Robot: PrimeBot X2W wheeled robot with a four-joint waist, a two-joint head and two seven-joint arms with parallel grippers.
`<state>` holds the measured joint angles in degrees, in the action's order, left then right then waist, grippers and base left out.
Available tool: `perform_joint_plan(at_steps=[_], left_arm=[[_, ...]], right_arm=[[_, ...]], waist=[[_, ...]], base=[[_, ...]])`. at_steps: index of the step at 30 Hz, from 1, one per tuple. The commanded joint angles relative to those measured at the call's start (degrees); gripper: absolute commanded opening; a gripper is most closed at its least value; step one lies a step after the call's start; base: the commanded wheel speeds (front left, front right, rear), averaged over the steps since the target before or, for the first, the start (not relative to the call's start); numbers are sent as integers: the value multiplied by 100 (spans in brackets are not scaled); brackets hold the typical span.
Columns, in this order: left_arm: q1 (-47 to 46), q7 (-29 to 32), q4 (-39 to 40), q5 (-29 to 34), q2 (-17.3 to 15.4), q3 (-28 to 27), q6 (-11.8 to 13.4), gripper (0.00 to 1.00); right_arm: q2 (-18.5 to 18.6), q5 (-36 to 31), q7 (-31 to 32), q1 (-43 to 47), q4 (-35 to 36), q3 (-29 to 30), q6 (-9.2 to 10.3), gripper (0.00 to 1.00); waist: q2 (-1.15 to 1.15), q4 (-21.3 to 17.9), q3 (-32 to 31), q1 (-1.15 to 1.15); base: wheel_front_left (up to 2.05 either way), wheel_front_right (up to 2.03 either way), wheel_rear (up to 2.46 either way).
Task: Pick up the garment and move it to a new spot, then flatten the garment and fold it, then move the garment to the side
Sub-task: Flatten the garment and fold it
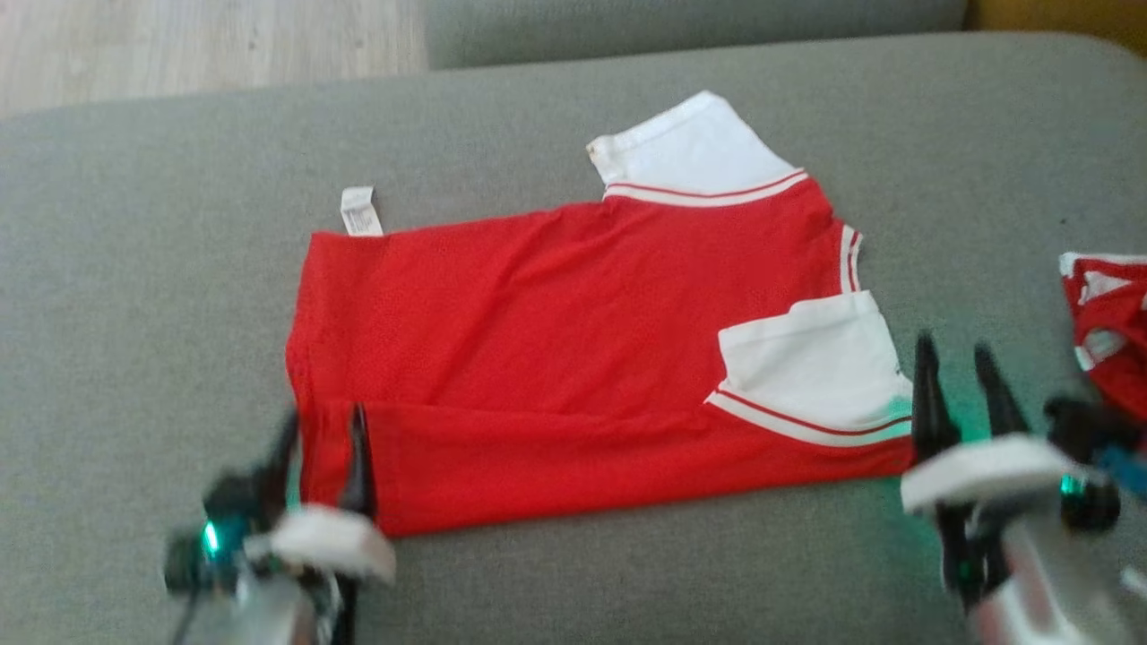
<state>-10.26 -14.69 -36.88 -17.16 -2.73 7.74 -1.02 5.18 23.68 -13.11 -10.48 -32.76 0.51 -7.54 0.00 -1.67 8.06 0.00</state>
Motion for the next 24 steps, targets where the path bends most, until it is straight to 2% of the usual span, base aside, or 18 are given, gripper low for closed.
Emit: perform_joint_plan(at_steps=[1, 3, 8, 13, 17, 23, 24], left_arm=[[-649, -27, 236, 157, -275, -105, -6, 100], [-1163, 173, 189, 235, -501, -61, -117, 100], [-2416, 1269, -153, 199, -985, 108, -468, 100], [-3202, 1996, -568, -111, -1281, 276, -621, 100], [-3473, 2180, -764, -439, -1415, 510, -643, 100], [-3528, 2056, -836, -832, -1552, 942, -645, 100], [-3539, 2021, -853, -881, -1567, 997, -646, 97]], right_arm=[[104, -146, -14, -477, 272, -156, 5, 100], [142, -281, 76, -792, 360, -235, 5, 100], [187, -454, 312, -1545, 452, -536, 5, 100], [199, -486, 367, -2072, 351, -871, 5, 100], [210, -446, 279, -2288, 193, -1047, 5, 100], [260, -344, 134, -2427, -49, -1168, 5, 100], [277, -330, 124, -2464, -83, -1177, 5, 100]], waist=[[0, 22, 265, 0], [0, 35, 421, 0], [0, 24, 818, 0], [0, -24, 1156, 0], [0, -50, 1312, 0], [0, -41, 1417, 0], [0, -33, 1430, 0]], base=[[0, 0, 0], [0, 0, 0], [0, 0, 0], [0, 0, 0], [0, 0, 0], [0, 0, 0], [0, 0, 0]])
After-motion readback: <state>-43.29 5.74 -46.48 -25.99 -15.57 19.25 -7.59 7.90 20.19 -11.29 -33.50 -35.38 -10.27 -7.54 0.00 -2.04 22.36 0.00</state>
